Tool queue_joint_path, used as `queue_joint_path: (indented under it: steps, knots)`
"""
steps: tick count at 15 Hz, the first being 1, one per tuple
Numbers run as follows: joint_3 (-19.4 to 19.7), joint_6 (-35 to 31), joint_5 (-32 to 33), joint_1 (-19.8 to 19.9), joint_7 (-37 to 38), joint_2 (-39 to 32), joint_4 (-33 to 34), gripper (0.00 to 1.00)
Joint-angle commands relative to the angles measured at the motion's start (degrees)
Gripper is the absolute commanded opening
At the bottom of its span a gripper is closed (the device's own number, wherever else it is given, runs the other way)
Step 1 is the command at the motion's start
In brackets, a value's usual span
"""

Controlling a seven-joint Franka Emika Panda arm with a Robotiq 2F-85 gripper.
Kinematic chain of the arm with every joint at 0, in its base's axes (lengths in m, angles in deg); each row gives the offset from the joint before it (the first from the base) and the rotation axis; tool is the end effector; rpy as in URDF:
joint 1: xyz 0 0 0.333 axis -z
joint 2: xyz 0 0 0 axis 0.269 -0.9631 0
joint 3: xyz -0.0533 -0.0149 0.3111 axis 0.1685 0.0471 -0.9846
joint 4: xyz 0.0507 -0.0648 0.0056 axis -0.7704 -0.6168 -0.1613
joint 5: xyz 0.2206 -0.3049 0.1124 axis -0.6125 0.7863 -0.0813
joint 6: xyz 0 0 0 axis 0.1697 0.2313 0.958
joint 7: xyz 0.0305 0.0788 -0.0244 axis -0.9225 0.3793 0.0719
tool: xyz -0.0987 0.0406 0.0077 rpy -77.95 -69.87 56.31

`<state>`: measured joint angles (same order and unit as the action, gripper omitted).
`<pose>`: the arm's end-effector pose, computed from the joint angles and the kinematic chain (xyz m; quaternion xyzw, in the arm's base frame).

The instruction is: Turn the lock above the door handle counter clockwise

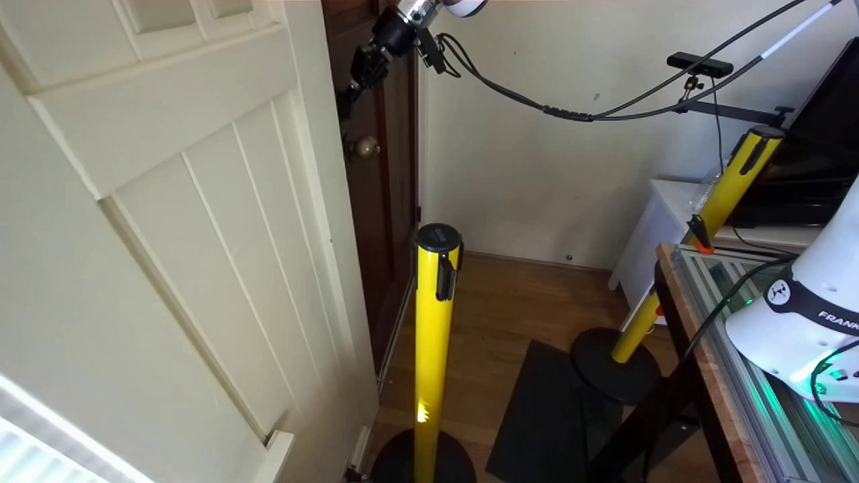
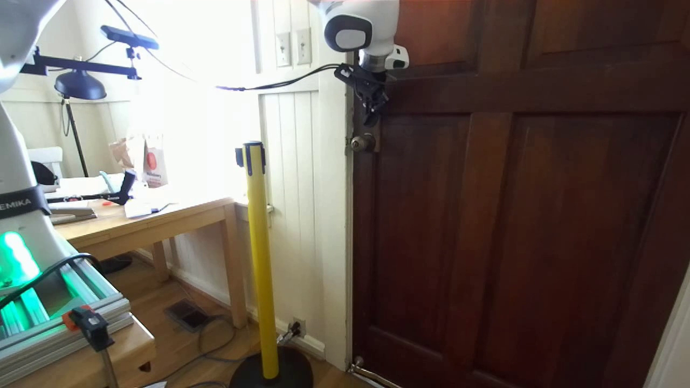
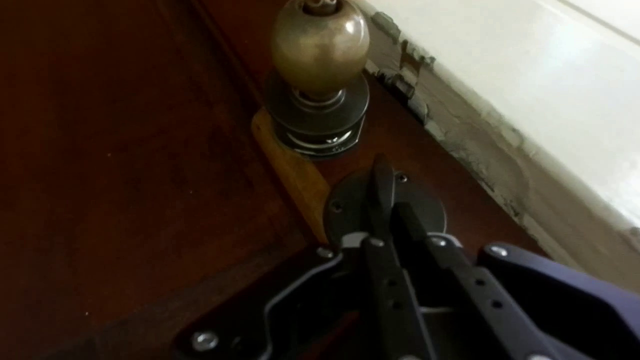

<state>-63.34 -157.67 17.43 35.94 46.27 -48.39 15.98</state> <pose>0.7126 -0.2789 0.3951 -0.9336 0.0565 -0.2809 0.2151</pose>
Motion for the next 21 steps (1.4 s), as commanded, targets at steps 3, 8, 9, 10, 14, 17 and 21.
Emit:
queue_joint_path:
  steps: [3,8,9,10,14,17,21]
  knots:
    - [0.74,-12.50,14.35,-8.05,0.52,7.95,-11.79,0.02]
    - [-0.47,-23.90,30.83,-11.04,6.66,11.61,-20.59,0.02]
    - [-0.51,-25.57,33.70,-11.55,8.16,12.16,-22.14,0.02]
    - [-0.52,-26.98,36.51,-12.04,9.65,12.71,-23.59,0.02]
    - [-0.29,-30.08,46.69,-13.45,14.18,13.78,-27.11,0.02]
    - [0.54,-30.57,53.35,-14.52,16.58,13.80,-28.29,0.02]
    - [1.01,-29.35,59.72,-15.21,17.80,13.26,-28.70,0.02]
